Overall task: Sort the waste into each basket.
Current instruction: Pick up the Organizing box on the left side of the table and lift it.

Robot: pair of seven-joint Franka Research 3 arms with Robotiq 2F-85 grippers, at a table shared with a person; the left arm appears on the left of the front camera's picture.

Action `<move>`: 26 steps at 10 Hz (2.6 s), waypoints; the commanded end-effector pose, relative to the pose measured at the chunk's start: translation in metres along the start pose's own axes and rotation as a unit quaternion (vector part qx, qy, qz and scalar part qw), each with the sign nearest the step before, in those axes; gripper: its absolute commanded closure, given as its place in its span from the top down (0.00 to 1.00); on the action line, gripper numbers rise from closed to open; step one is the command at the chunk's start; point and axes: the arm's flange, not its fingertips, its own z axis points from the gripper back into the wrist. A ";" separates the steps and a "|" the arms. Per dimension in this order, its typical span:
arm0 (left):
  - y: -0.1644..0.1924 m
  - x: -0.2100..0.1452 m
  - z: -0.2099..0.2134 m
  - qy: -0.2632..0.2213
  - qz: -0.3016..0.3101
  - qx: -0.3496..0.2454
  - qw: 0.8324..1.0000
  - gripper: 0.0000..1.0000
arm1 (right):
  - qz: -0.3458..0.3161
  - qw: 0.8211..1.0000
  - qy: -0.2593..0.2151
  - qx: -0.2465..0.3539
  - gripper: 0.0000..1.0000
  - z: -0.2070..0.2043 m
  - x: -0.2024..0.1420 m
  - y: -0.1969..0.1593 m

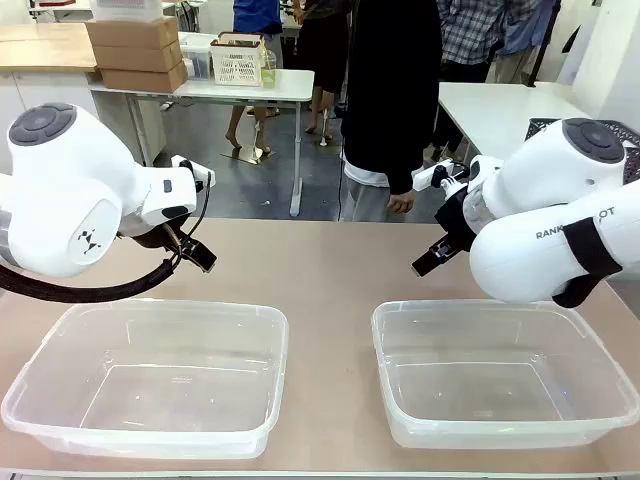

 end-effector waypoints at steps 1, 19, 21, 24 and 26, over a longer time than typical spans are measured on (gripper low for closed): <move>0.000 0.000 0.000 0.000 0.000 0.000 1.000 1.00 | 0.000 1.000 0.000 0.000 1.00 0.000 0.000 0.000; -0.043 0.050 0.223 -0.188 -0.121 -0.071 0.972 1.00 | 0.012 0.980 -0.125 0.154 1.00 0.183 0.043 -0.017; 0.004 0.057 0.228 -0.119 0.199 -0.300 0.925 1.00 | -0.234 0.890 -0.053 0.387 1.00 0.198 0.067 -0.050; 0.095 0.023 0.224 -0.147 0.507 -0.431 0.731 1.00 | -0.515 0.660 -0.155 0.525 1.00 0.203 0.046 -0.156; 0.140 -0.026 0.220 -0.159 0.615 -0.401 0.660 1.00 | -0.597 0.612 -0.144 0.498 1.00 0.180 0.009 -0.188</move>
